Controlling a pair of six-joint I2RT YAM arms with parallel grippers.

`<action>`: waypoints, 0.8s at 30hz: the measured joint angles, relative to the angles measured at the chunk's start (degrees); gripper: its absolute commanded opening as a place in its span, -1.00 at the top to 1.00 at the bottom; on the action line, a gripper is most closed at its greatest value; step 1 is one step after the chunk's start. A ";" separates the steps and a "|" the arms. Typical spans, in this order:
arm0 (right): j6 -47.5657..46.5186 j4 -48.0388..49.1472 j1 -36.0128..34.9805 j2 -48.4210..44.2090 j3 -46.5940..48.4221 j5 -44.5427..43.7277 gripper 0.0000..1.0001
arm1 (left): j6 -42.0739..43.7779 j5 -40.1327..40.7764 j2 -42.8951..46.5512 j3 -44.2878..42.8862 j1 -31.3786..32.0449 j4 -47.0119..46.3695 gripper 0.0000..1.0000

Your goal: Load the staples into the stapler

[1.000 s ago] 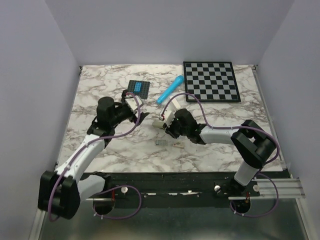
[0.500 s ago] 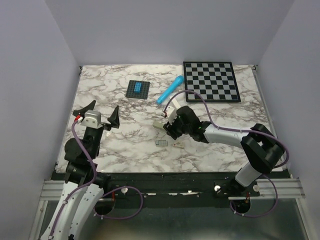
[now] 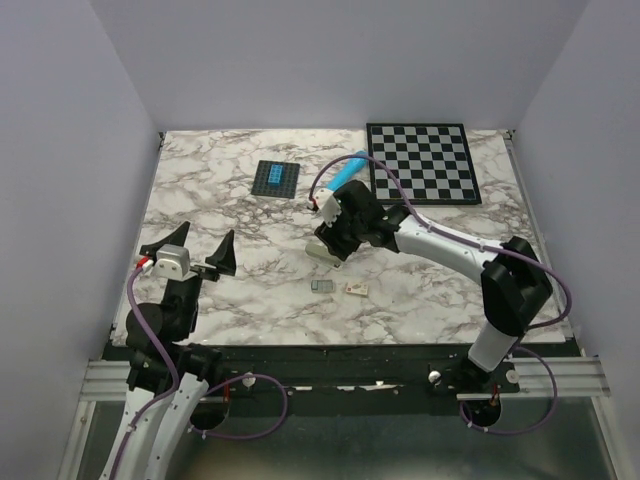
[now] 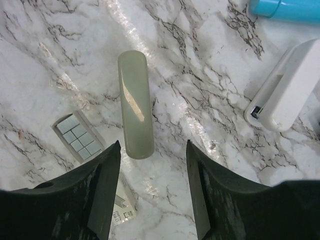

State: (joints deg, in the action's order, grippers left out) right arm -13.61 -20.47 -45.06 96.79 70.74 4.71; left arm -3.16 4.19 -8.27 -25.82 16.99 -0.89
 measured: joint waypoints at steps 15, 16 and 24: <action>-0.44 -17.31 -1.33 12.59 13.81 0.09 -0.11 | -0.17 1.62 2.45 0.00 0.00 0.28 -0.98; -0.44 -17.57 -1.42 13.07 14.38 0.07 -0.07 | -0.17 1.62 2.45 0.00 0.00 0.31 -0.98; -0.63 -19.12 -1.88 16.24 16.13 -0.44 0.69 | -0.13 1.60 2.45 0.00 0.00 0.35 -0.98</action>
State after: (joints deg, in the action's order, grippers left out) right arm -14.24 -39.59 -46.94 113.03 86.87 4.27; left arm -3.29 5.78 -5.82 -25.82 16.99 -0.54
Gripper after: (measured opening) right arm 0.316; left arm 0.991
